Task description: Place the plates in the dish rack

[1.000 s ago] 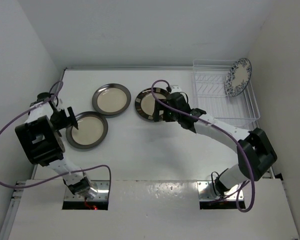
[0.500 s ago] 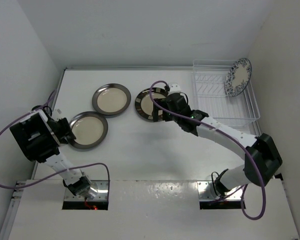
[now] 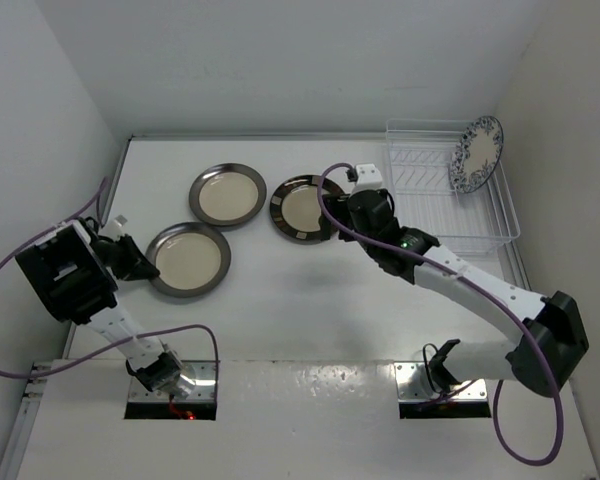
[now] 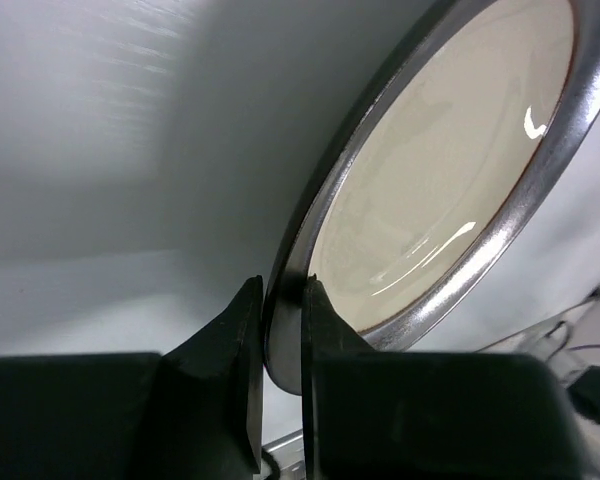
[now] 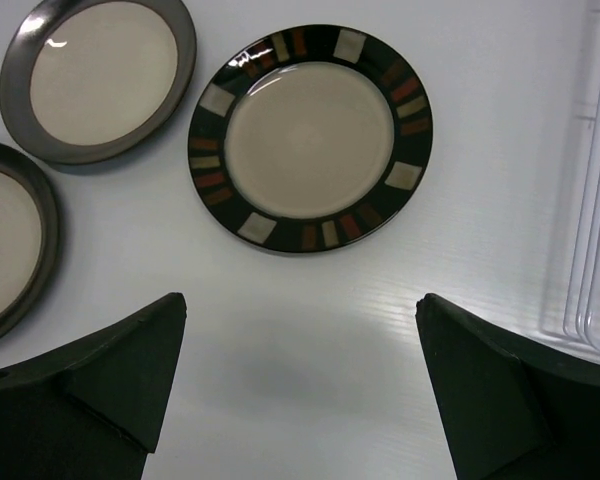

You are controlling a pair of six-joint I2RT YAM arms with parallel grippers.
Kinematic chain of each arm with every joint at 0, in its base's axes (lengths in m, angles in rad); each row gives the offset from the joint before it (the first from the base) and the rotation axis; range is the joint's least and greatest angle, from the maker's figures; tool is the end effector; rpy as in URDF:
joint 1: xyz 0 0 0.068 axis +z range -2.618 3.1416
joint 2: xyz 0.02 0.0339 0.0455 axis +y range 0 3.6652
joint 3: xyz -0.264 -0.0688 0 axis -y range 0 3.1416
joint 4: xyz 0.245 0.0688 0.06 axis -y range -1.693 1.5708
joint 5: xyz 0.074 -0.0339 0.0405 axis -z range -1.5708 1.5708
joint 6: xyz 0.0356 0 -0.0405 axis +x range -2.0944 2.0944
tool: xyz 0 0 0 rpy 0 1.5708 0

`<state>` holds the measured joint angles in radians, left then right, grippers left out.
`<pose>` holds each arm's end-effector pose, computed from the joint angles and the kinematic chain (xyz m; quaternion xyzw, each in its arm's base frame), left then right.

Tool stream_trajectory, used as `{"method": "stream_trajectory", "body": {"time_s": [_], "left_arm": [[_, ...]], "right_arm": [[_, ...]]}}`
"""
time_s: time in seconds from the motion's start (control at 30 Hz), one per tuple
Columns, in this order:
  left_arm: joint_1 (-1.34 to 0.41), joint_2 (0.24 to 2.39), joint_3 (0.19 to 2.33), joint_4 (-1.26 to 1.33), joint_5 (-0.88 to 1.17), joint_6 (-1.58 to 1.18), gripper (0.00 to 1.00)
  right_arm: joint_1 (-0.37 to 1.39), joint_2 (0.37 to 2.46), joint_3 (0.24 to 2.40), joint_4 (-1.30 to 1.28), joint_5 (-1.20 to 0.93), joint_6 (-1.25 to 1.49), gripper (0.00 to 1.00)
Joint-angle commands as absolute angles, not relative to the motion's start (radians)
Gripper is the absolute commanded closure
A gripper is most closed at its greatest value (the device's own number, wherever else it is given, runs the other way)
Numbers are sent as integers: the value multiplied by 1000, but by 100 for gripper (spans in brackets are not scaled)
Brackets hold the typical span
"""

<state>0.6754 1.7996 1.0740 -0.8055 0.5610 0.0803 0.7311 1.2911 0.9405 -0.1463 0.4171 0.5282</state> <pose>0.2515 0.1772 0.1489 -0.2764 0.9201 -0.2502 0.1198 0.2266 0.1839 0.2887 0.0202 0.8471 0.1509 0.5092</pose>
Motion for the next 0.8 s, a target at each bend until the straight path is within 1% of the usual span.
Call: {"method": "stream_trajectory", "body": {"time_s": [0.0,0.1,0.13,0.2,0.23,0.27,0.33,0.37,0.4,0.5,0.67,0.77], "left_arm": [[672,1715,1074,-845,397,253,100],[672,1643,1129,-954,457,434,100],[663,1626,1147,-1019,474,546,100],[641,1574,1196,-1080,521,651,100],[614,1559,1230,-1151,549,767,100],[600,1543,1248,-1195,622,831,100],[542,1507,1287,-1261,679,922,100],[520,1496,1319,-1300,721,974,100],[499,1487,1333,-1301,735,974,100],[410,1477,1397,-1301,791,960,100],[231,1467,1508,-1301,822,905,100],[146,1456,1528,-1301,862,905,100]], "right_arm": [[750,1262,934,-143,451,496,3],[775,1276,943,-124,399,436,3],[785,1281,951,-118,358,419,3],[791,1305,962,-109,257,359,3],[793,1316,977,-97,157,345,3],[792,1333,982,-89,131,336,3],[793,1356,997,-54,83,312,3],[793,1364,1000,-43,16,296,3],[793,1380,1002,-20,5,290,3],[792,1417,1014,35,-115,236,1],[772,1508,1061,83,-210,193,1],[762,1538,1066,155,-244,189,0]]}}
